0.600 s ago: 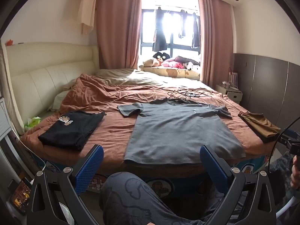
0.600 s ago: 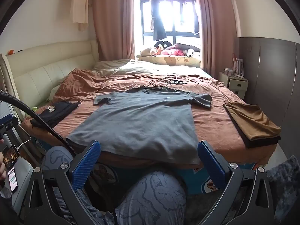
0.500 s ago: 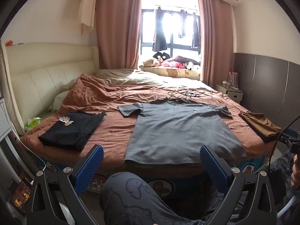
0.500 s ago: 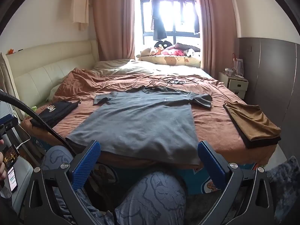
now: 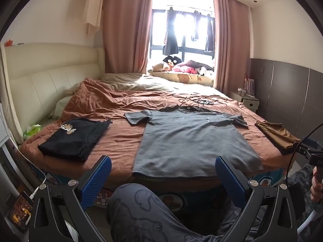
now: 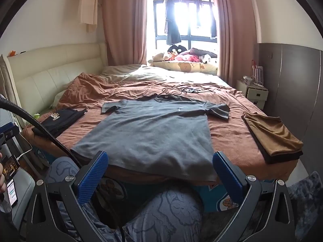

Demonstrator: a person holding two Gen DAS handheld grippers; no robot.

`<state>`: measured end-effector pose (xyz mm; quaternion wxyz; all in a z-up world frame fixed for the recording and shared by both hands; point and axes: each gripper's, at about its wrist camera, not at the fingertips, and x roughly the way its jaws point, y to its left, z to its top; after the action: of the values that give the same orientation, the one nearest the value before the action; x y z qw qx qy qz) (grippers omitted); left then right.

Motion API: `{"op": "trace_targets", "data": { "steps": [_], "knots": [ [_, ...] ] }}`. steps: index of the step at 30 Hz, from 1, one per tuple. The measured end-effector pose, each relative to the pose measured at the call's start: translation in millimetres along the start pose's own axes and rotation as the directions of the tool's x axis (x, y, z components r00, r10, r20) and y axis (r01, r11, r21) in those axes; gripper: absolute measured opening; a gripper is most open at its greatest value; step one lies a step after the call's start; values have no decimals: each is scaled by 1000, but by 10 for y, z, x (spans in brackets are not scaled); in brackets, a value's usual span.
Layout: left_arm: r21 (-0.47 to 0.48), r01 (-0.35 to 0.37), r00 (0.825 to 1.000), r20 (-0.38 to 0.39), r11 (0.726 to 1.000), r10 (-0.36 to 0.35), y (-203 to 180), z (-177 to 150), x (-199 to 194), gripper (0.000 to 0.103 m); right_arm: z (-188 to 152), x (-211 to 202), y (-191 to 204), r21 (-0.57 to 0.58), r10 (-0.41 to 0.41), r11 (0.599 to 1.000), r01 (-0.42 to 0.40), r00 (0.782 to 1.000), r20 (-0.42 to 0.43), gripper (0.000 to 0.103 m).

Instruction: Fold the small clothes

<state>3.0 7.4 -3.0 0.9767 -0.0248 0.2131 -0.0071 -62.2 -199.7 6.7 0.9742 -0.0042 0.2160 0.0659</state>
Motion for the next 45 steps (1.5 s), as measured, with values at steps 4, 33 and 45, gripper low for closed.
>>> {"op": "trace_targets", "data": {
  "steps": [4,33,45],
  "knots": [
    [6,3,1000,4,1000,-3,3,13,9,103,-5,-6,-32,6,-2,1000,1,1000,9,103],
    [14,6,1000,14,1000,-6,-67,-35,-99,103,33,-142,-107,63,25,998,-24,1000,-2,103],
    [9,11,1000,18,1000,-11,-97,-59,-151,103,15,-139,-110,67,22,997,-22,1000,-6,103]
  ]
}}
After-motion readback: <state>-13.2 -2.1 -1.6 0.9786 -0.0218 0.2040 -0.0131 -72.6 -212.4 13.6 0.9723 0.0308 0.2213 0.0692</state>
